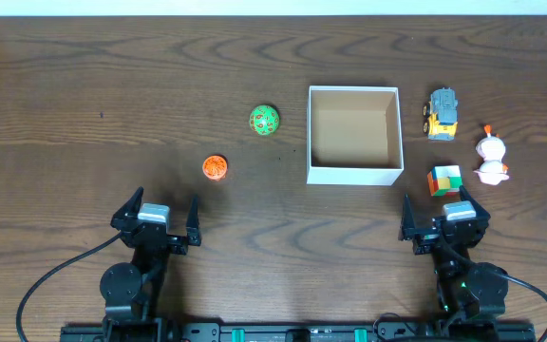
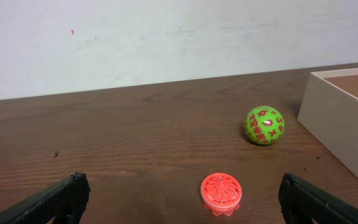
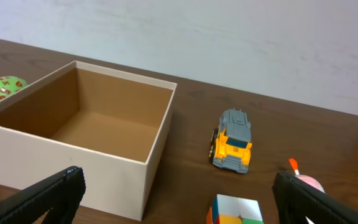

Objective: Pack container

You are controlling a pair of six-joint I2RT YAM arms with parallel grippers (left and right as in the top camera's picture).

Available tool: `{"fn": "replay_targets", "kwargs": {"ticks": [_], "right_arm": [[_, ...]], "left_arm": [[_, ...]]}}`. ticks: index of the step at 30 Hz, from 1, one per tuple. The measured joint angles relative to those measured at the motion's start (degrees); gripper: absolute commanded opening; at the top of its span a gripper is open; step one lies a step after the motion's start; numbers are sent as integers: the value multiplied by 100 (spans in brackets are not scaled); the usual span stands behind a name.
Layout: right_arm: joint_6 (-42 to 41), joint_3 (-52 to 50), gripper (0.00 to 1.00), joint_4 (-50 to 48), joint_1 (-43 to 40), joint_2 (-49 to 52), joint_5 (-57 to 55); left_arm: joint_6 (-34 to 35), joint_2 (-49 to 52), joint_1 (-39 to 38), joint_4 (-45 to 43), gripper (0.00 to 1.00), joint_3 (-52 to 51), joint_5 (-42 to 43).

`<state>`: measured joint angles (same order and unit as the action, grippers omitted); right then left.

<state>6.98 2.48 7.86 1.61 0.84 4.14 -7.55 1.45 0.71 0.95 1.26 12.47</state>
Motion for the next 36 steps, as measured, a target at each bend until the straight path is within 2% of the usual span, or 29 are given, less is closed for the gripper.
{"fn": "replay_targets", "kwargs": {"ticks": [12,16,21,25,30,36], "right_arm": [[-9,-9,99,-332,0,0,24],[-267,-9,99,-260,0,0,168],[-337,-17,99,-863,0,0,599],[-267,136,99,-1005,0,59,398],[-205,949,99,-584,-4,857,-164],[-101,3362,99,739,-87,3182,-291]], "left_arm": [[0,0,0,0,98,0,0],[0,0,0,0,98,0,0],[0,0,0,0,98,0,0],[0,0,0,0,98,2,0],[0,7,0,0,98,2,-2],[-2,11,0,2,98,2,-4]]}}
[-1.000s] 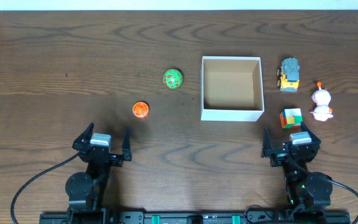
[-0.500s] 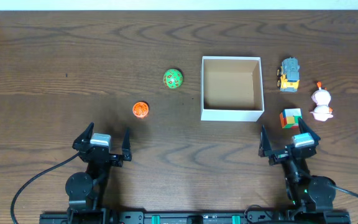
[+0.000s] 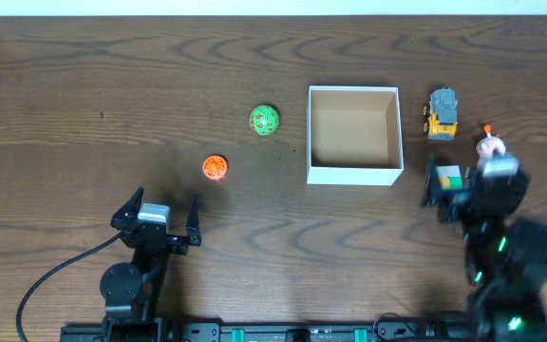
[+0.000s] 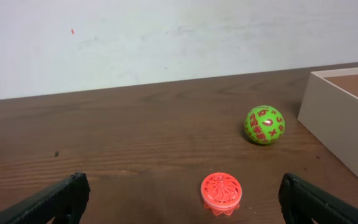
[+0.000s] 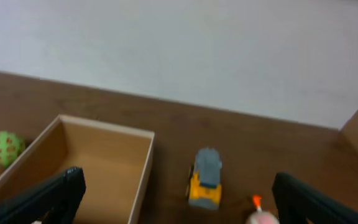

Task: Pack container
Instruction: 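Reach the right gripper to the yellow-grey toy truck and grasp it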

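An open white cardboard box [image 3: 354, 173] with a brown inside stands right of the table's middle. To its left lie a green ball [image 3: 264, 119] and an orange ridged disc [image 3: 215, 167]. On its right stand a yellow and grey toy truck [image 3: 443, 114], a white and pink figure [image 3: 489, 145] and a multicoloured cube [image 3: 449, 176]. My right gripper [image 3: 471, 182] hangs open above the cube and figure, partly covering both. My left gripper [image 3: 156, 223] rests open near the front edge, the disc [image 4: 221, 193] ahead of its fingers [image 4: 61, 198]. The right wrist view shows the truck [image 5: 205, 185] and the box [image 5: 86, 163].
A pale wall runs behind the table's far edge. Cables trail from the arm bases at the front edge. Dark wood tabletop [image 3: 84, 95] stretches to the left of the ball.
My right arm has risen and moved forward from the front edge to above the cube and figure, still open. The left arm and all the objects stand where they were.
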You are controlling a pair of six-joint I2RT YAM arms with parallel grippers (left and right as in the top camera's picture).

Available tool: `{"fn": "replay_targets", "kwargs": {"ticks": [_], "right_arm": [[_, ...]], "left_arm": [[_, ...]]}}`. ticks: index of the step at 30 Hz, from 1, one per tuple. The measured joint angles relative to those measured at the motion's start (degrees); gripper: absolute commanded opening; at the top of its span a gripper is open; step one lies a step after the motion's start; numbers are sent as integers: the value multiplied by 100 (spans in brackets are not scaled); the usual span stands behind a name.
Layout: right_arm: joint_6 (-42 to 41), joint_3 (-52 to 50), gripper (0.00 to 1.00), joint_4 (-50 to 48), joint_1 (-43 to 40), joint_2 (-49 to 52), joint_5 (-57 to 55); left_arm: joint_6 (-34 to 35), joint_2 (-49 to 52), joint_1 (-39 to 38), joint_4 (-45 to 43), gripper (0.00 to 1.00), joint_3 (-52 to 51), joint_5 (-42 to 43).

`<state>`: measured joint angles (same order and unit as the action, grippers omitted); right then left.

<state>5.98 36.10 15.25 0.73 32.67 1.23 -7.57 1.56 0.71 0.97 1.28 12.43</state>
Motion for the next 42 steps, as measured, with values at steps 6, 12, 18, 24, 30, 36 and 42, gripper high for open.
{"fn": "replay_targets", "kwargs": {"ticks": [6,12,18,24,30,36,42], "right_arm": [[98,2629,99,1908,-94,2385,1027],[-11,3703,99,2424,-114,3740,1172],[-199,4612,99,3338,-531,5086,553],[-249,4927,99,3403,-802,5724,437],[-260,5007,99,3158,-802,5934,304],[-328,5045,99,2938,-817,6645,2],[-483,5276,99,2730,-949,7447,-94]], "left_arm": [[2,11,0,0,98,0,2],[2,15,0,0,98,-2,2],[2,15,0,0,98,-2,2],[2,15,0,0,98,0,2],[2,15,0,0,98,0,2],[2,15,0,0,98,0,2],[2,15,0,0,98,-2,2]]}}
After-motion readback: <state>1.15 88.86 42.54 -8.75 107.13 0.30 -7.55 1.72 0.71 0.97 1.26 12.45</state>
